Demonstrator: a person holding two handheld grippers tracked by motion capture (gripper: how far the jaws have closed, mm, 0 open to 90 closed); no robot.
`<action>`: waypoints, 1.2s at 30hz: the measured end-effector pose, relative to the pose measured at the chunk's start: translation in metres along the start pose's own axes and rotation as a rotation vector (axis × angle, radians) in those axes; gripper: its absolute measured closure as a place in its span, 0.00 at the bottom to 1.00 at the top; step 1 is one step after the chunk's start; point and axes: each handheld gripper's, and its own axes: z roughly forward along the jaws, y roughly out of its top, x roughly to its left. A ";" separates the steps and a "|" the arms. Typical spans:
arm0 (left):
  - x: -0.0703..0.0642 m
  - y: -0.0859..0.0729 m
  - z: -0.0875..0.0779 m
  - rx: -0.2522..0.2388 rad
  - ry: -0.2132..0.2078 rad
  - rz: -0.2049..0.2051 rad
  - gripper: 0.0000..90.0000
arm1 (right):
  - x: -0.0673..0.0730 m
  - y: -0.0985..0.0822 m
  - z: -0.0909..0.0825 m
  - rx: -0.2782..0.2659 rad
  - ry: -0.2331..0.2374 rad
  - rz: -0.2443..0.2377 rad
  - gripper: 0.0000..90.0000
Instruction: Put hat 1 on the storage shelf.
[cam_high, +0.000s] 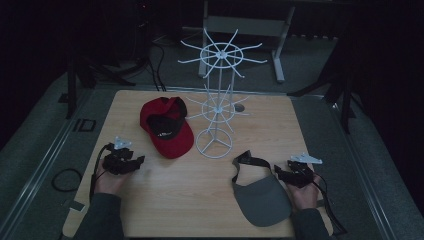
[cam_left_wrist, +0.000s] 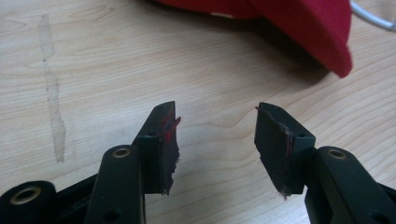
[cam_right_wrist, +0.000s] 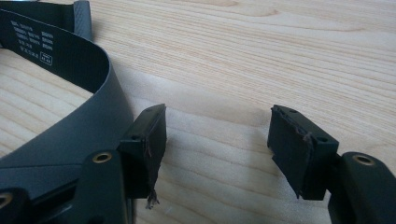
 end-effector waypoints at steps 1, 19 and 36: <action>0.000 0.000 0.000 0.000 0.000 0.000 0.55 | 0.000 0.000 0.000 0.000 0.000 0.000 0.41; -0.015 0.021 0.004 -0.004 -0.062 0.012 0.50 | 0.000 0.000 0.000 0.000 0.003 0.001 0.41; -0.024 0.031 0.008 -0.005 -0.093 0.002 0.45 | 0.000 0.000 0.000 0.000 0.004 0.000 0.41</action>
